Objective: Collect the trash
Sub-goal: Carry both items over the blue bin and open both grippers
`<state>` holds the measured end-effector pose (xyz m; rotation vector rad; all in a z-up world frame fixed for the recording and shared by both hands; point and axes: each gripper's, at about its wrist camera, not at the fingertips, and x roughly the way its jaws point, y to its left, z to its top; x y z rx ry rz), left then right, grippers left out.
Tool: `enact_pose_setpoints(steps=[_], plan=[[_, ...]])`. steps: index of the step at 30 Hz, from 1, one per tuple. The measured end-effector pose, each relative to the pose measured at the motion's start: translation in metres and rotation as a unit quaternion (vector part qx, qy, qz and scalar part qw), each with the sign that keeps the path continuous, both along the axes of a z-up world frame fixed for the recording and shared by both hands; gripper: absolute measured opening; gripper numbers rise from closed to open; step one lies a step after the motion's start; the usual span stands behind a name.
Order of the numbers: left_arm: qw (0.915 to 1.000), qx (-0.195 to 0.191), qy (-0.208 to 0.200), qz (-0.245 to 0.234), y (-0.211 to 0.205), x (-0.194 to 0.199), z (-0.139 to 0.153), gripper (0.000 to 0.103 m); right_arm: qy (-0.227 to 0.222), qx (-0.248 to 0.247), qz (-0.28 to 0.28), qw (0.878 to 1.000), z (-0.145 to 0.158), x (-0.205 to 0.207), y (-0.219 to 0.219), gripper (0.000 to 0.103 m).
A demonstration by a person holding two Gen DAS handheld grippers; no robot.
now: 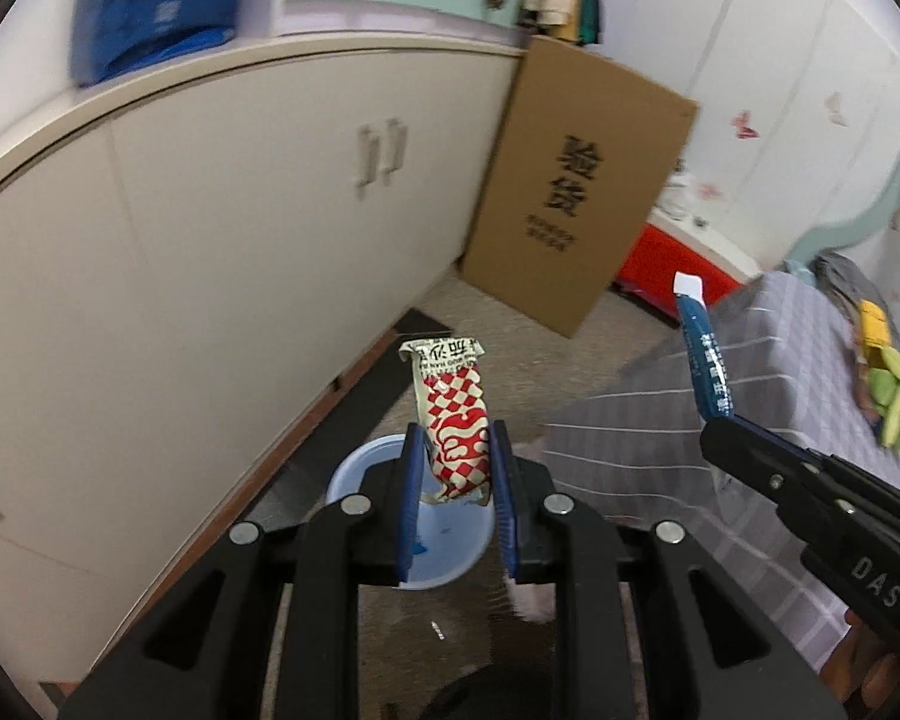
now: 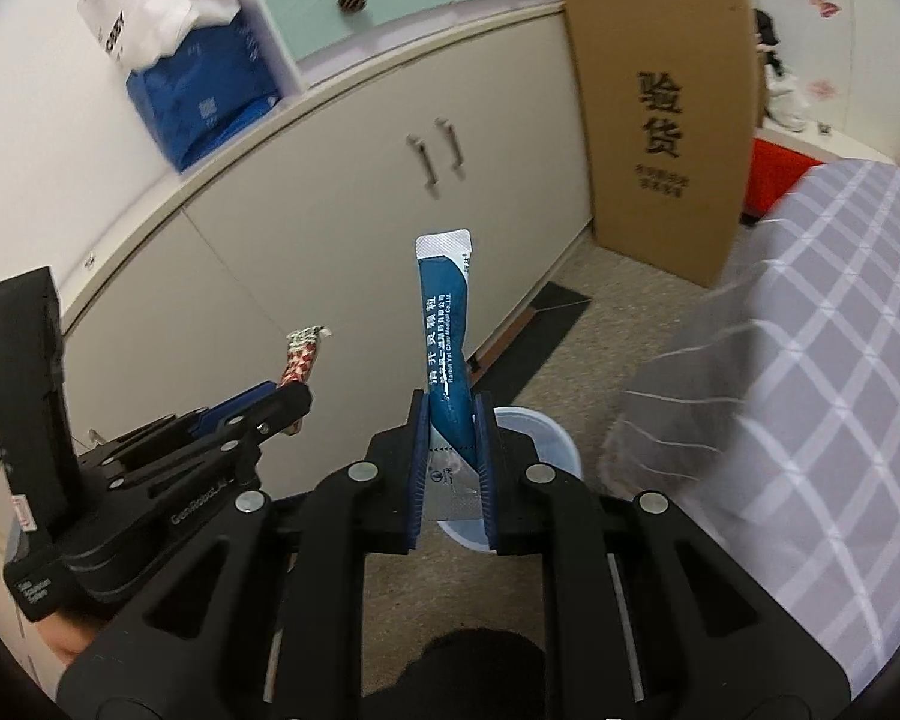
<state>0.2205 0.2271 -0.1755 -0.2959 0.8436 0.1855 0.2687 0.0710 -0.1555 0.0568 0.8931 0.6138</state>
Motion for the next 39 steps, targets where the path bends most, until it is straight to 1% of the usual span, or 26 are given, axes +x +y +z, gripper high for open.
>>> enact_pose_setpoints(steps=[2,3,4,5,8,9,12,15,19,26,31,39], plan=[[0.9999,0.002,0.007,0.013,0.012,-0.001,-0.006,0.021,0.008,0.006,0.004,1.0,-0.011,0.007,0.011,0.018],[0.9998,0.001,0.012,0.019,0.018,-0.001,-0.009,0.021,0.008,0.011,0.003,1.0,-0.017,0.011,0.016,0.03],[0.9996,0.002,0.015,0.022,0.022,0.0,-0.012,0.021,0.009,0.009,0.001,1.0,-0.026,0.017,0.022,0.048],[0.9995,0.003,0.019,0.026,0.025,0.0,-0.015,0.021,0.009,0.002,-0.005,1.0,-0.031,0.02,0.025,0.078],[0.9991,0.004,0.028,0.03,0.033,0.001,-0.021,0.021,0.015,-0.024,-0.017,0.999,-0.046,0.023,0.029,0.078],[0.9991,0.003,0.03,0.03,0.034,0.001,-0.023,0.021,0.018,-0.022,-0.019,0.999,-0.049,0.022,0.027,0.078],[0.9989,0.0,0.035,0.03,0.036,0.004,-0.027,0.021,0.015,-0.033,-0.025,0.999,-0.05,0.018,0.024,0.078],[0.999,-0.005,0.037,0.023,0.032,0.008,-0.031,0.021,0.007,-0.039,-0.03,0.999,-0.044,0.016,0.02,0.078],[0.9991,-0.007,0.04,0.013,0.025,0.01,-0.034,0.021,0.0,-0.035,-0.038,0.999,-0.038,0.012,0.012,0.078],[0.9991,-0.005,0.041,0.003,0.017,0.016,-0.034,0.021,-0.036,-0.027,-0.066,0.997,-0.021,0.004,-0.002,0.079],[0.9991,-0.009,0.04,-0.007,0.012,0.021,-0.033,0.021,-0.051,-0.019,-0.077,0.996,-0.012,0.003,-0.01,0.079],[0.999,-0.001,0.039,-0.023,0.001,0.04,-0.028,0.021,-0.074,0.002,-0.105,0.992,0.0,0.0,-0.028,0.08]])
